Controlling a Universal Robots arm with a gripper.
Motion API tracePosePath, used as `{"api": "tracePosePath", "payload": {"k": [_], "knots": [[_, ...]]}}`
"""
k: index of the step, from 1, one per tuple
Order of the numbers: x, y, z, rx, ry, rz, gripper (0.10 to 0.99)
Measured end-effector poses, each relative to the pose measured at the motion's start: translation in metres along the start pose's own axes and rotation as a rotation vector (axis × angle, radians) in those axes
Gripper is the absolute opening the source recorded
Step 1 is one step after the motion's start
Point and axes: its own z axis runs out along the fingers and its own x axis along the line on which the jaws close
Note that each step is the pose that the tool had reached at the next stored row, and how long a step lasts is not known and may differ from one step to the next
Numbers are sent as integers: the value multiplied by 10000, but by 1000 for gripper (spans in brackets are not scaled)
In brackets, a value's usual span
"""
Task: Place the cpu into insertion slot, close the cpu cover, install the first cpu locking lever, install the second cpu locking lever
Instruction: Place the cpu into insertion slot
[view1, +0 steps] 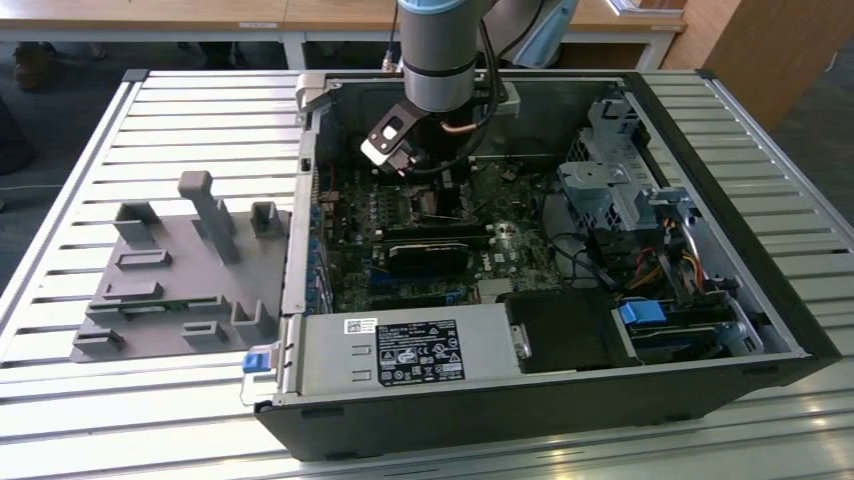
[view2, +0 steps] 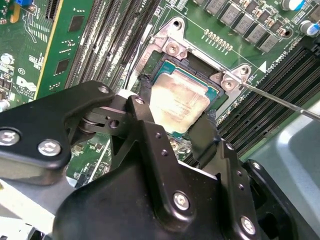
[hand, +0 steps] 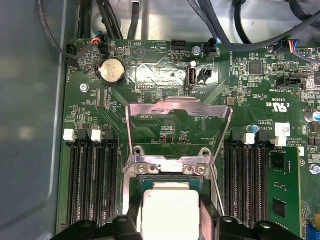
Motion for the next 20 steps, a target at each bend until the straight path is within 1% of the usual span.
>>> {"api": "tracePosePath", "payload": {"k": [1,2,7,9,10,13,15,20], "knots": [[0,0,0,0,0,0,600],[1,1,1,-1,2,1,537],[1,2,2,-4,5,1,537],[2,2,2,-4,4,1,549],[1,2,2,-3,4,1,612],[1,2,0,-2,2,1,612],[0,3,-14,-1,0,0,612],[0,11,-94,16,1,0,612]]}}
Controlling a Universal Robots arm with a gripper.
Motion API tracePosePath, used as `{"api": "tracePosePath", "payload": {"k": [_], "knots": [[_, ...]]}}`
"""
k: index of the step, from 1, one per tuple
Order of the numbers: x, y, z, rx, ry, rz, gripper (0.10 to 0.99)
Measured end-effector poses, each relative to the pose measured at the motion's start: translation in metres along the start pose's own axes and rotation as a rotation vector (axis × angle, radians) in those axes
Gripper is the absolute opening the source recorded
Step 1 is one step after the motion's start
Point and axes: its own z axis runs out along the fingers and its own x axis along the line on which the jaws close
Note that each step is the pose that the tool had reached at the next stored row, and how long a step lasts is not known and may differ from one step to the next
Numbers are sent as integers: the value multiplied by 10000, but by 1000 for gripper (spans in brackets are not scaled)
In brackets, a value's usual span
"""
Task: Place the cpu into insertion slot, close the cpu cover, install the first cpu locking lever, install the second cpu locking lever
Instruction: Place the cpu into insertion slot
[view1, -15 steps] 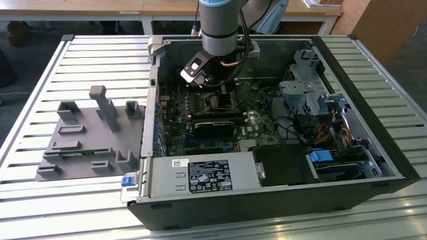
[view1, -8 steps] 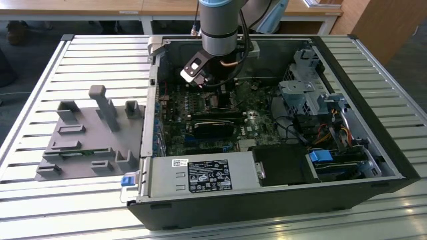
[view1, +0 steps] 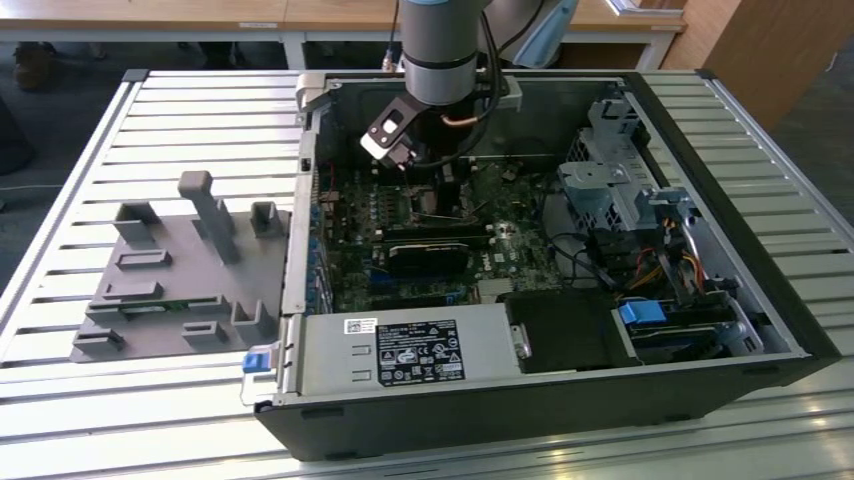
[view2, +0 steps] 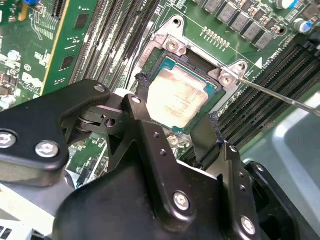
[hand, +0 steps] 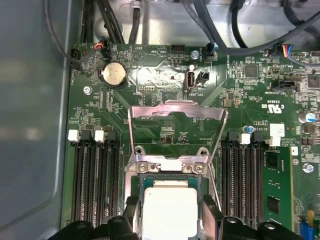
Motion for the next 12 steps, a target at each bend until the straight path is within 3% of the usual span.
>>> {"api": "tracePosePath", "payload": {"k": [6,7,12], "knots": [[-2,23,-12,147,1,-2,416],[-2,26,-14,172,1,-2,416],[-2,35,-30,249,1,-2,180]]}}
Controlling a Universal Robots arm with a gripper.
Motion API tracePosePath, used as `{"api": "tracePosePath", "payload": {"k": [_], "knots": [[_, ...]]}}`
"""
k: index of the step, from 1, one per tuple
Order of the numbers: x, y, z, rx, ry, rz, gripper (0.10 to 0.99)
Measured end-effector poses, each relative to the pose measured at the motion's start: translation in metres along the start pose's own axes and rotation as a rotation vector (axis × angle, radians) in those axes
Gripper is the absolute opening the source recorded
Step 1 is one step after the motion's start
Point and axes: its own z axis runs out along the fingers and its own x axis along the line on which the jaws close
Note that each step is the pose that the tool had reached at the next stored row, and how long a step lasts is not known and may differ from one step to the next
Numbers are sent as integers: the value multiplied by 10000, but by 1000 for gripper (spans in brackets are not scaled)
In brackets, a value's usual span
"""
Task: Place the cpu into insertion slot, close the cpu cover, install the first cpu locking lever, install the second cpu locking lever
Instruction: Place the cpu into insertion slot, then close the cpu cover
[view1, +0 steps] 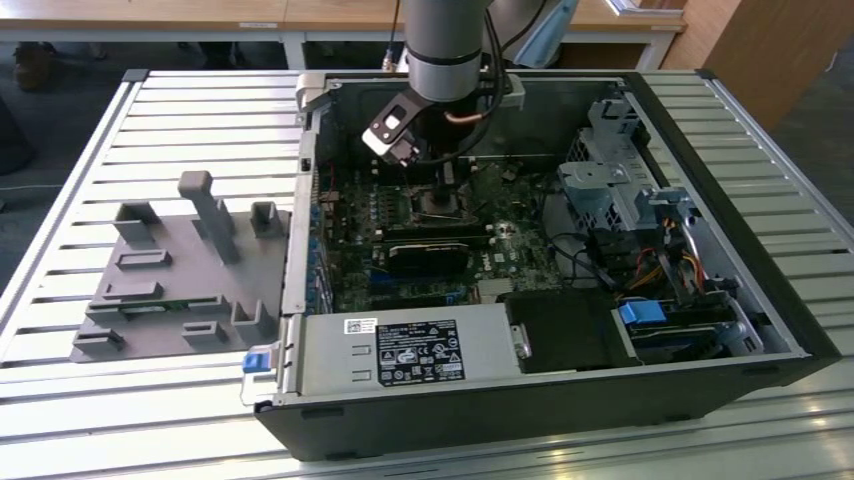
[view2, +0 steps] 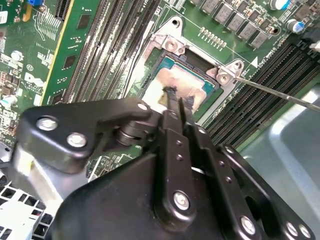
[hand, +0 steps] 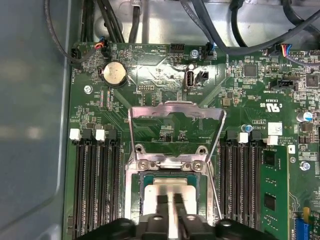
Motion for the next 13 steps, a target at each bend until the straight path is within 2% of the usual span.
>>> {"api": "tracePosePath", "payload": {"k": [2,3,13], "knots": [[0,1,-7,8,1,-1,180],[0,2,-10,11,1,-1,118],[-1,6,-59,40,1,-1,118]]}}
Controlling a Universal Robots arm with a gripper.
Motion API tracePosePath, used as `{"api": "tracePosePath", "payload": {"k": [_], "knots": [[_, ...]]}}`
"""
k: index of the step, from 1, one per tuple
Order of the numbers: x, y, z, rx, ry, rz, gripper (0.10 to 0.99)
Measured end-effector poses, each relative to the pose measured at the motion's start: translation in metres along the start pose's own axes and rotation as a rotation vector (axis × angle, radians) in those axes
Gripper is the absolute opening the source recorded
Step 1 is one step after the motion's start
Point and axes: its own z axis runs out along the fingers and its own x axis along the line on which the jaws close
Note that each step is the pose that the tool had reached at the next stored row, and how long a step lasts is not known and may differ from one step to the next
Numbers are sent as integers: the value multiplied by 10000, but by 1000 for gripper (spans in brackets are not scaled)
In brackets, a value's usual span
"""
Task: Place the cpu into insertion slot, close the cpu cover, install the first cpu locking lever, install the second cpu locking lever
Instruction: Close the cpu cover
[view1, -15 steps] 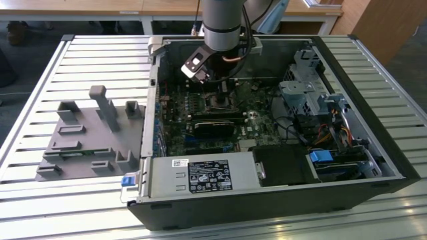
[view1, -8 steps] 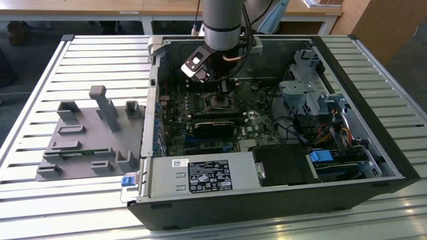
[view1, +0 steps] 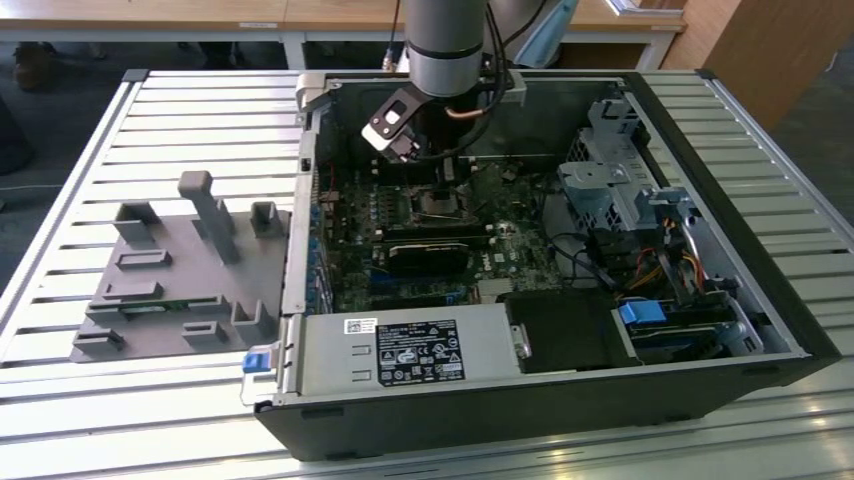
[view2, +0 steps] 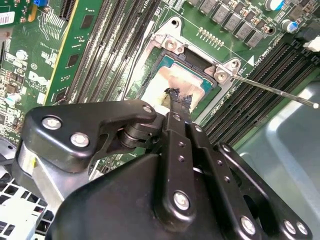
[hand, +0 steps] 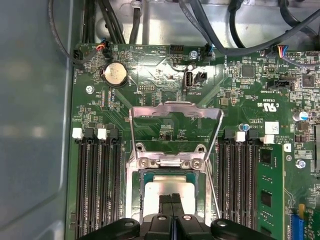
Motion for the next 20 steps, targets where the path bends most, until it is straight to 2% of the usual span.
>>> {"api": "tracePosePath", "payload": {"k": [20], "knots": [[-3,16,-252,20,0,0,118]]}}
